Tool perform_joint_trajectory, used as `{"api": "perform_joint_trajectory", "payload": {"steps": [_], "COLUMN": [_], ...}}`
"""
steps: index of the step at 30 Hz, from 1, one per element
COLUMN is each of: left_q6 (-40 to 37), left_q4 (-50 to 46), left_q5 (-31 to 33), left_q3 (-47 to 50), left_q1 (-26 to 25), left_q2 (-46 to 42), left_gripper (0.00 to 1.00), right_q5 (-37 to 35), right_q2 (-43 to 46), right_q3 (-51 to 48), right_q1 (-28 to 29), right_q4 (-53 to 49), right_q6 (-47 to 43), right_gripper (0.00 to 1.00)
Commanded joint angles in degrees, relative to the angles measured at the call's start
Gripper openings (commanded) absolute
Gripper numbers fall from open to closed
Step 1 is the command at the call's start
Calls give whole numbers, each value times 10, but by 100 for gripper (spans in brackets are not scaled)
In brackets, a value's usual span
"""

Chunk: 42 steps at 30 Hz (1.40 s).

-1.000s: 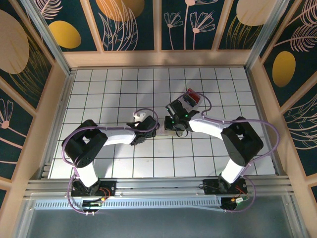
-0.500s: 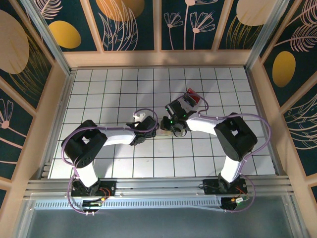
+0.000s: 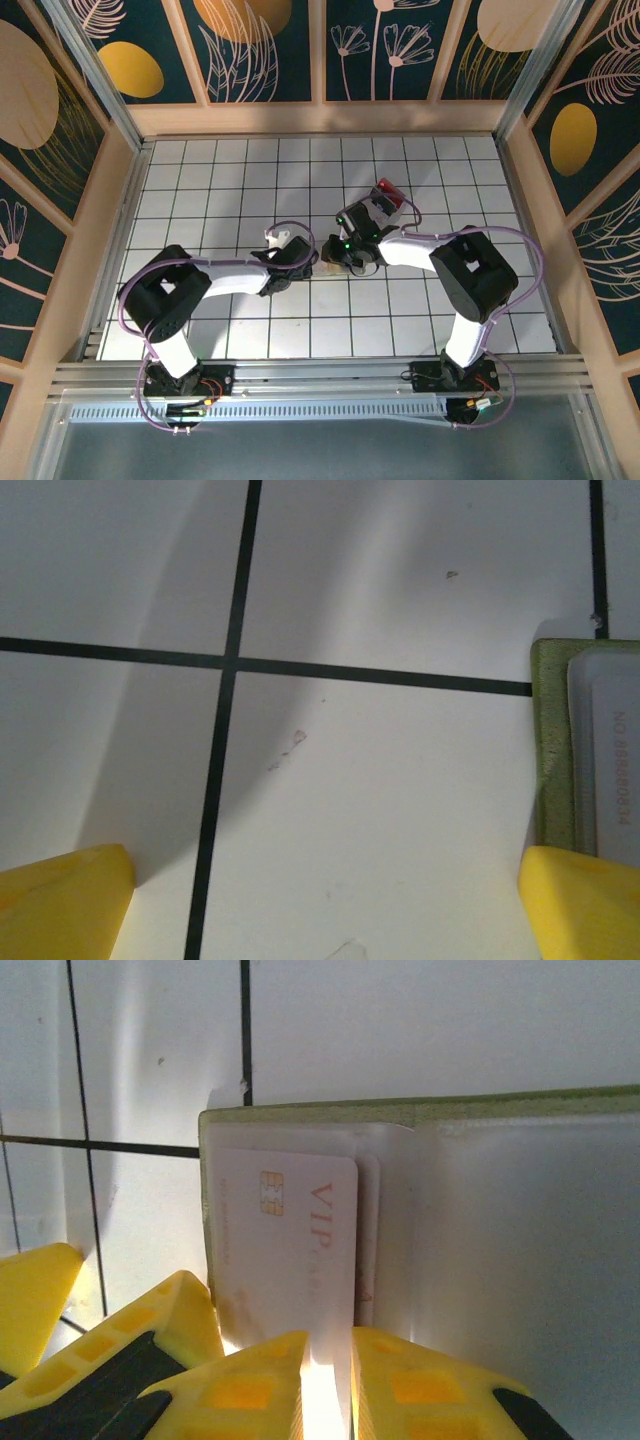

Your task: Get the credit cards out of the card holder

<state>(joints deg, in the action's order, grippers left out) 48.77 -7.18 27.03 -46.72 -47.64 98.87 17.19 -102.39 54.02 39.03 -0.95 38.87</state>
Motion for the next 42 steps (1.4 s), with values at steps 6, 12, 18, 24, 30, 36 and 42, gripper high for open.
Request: {"api": "perform_joint_trajectory", "payload": {"steps": [6, 12, 18, 24, 30, 36, 42], "left_q6": [37, 45, 44, 45, 46, 49, 50], "left_q4": [-37, -37, -33, -36, -37, -40, -42], "left_q5": [-24, -32, -35, -33, -34, -31, -30], "left_q3": [43, 48, 48, 50, 52, 55, 54], "left_q1": [-3, -3, -3, -3, -3, -3, -3], "left_q2": [-45, -32, -29, -33, -36, -40, -41], "left_gripper": [99, 99, 99, 99, 99, 99, 99], "right_q5": [99, 112, 110, 76, 15, -9, -85], "right_q2": [26, 8, -10, -20, -15, -25, -33], "right_q3": [-36, -46, -50, -42, -29, -15, 16], "right_q1": [-3, -2, 6, 12, 24, 34, 52], "right_q4": [99, 120, 126, 89, 30, 5, -74], "right_q6": [46, 59, 67, 68, 61, 59, 47], "right_gripper": [18, 23, 31, 38, 42, 42, 44]}}
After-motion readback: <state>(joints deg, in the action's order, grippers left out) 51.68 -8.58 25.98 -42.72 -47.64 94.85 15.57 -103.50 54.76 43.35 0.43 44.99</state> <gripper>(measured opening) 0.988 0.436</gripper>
